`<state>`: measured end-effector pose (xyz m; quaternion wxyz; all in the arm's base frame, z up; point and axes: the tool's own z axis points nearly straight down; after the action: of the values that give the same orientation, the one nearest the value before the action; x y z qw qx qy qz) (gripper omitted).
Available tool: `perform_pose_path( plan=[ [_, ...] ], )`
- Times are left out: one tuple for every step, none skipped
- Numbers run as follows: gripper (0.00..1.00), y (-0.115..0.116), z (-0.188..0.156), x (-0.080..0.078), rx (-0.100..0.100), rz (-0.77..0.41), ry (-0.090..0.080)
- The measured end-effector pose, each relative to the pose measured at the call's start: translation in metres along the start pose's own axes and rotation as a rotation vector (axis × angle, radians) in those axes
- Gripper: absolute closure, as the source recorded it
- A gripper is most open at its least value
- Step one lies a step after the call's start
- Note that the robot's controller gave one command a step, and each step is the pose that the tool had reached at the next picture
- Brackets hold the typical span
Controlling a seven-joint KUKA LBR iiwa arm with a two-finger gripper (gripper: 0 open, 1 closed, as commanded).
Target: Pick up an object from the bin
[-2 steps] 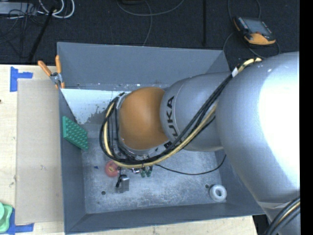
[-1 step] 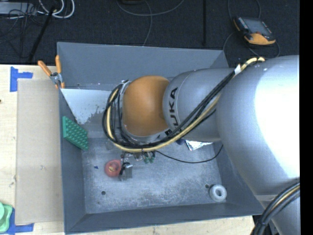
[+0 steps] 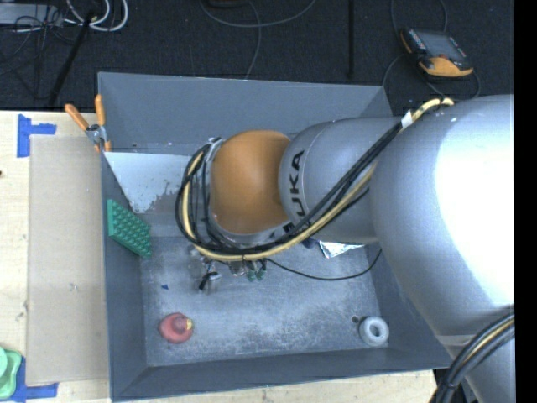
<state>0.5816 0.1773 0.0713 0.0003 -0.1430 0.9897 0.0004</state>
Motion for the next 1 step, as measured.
perform_pose_path(
  plan=[
    [1.00, 0.0220, -0.0124, -0.0440, -0.001, 0.526, -0.003]
  ],
)
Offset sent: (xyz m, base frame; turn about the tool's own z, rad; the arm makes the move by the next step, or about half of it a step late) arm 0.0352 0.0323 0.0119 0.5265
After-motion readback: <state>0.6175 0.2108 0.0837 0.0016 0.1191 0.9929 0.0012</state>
